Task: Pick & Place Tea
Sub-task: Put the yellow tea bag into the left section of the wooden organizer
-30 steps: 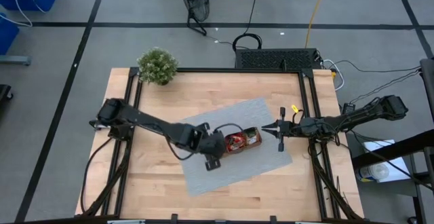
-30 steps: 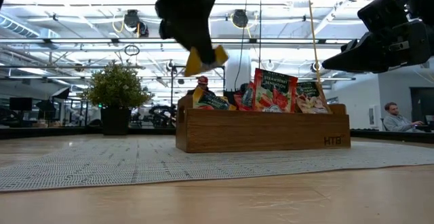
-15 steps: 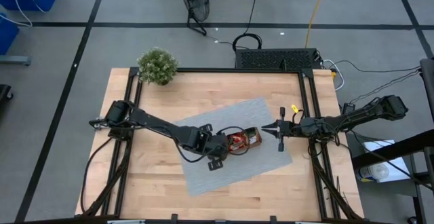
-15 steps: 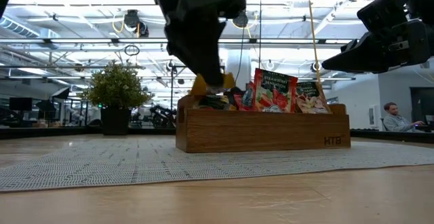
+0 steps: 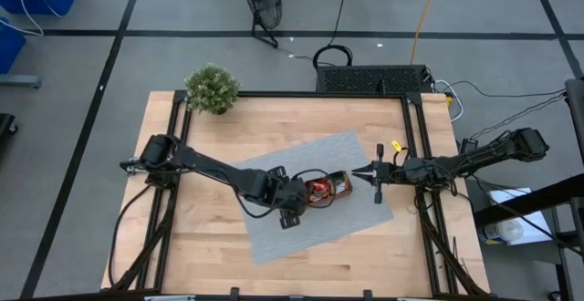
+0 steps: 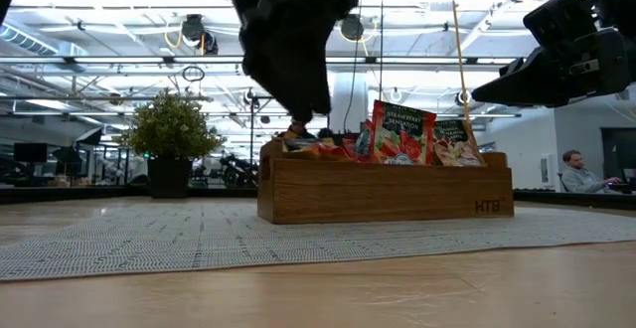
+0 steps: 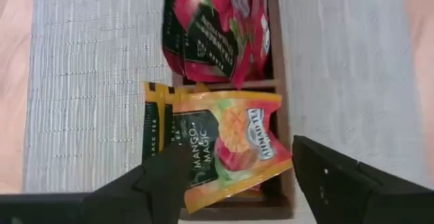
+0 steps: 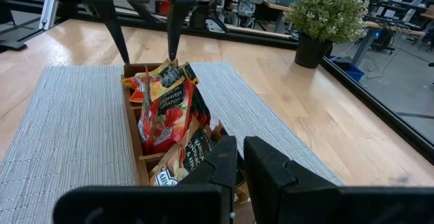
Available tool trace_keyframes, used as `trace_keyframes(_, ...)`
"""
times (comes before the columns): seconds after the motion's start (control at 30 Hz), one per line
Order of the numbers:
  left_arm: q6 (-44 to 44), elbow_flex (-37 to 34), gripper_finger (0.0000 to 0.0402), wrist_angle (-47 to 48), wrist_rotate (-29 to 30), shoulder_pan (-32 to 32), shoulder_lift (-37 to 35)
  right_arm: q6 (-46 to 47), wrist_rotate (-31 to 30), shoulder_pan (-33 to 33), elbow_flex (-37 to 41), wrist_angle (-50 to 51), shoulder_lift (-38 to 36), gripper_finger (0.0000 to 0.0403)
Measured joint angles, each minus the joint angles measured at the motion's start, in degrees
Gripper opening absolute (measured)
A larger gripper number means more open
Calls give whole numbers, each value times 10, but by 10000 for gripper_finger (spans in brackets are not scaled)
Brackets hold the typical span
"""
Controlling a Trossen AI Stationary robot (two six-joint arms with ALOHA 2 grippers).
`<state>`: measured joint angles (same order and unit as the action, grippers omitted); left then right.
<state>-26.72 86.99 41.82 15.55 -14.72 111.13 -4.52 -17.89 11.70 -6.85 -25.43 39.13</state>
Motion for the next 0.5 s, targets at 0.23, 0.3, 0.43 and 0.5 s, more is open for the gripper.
trace_keyframes(0.23,-50,12,244,-40,-67,1,-6,0,0,0,0,0,0,18)
trace_keyframes(0.3,-38,13,229,-43,-68,1,-1,0,0,0,0,0,0,18)
trace_keyframes(0.43,-22,12,165,-17,-49,1,3,0,0,0,0,0,0,18)
trace_keyframes(0.5,-20,12,118,-15,-33,3,2,0,0,0,0,0,0,18)
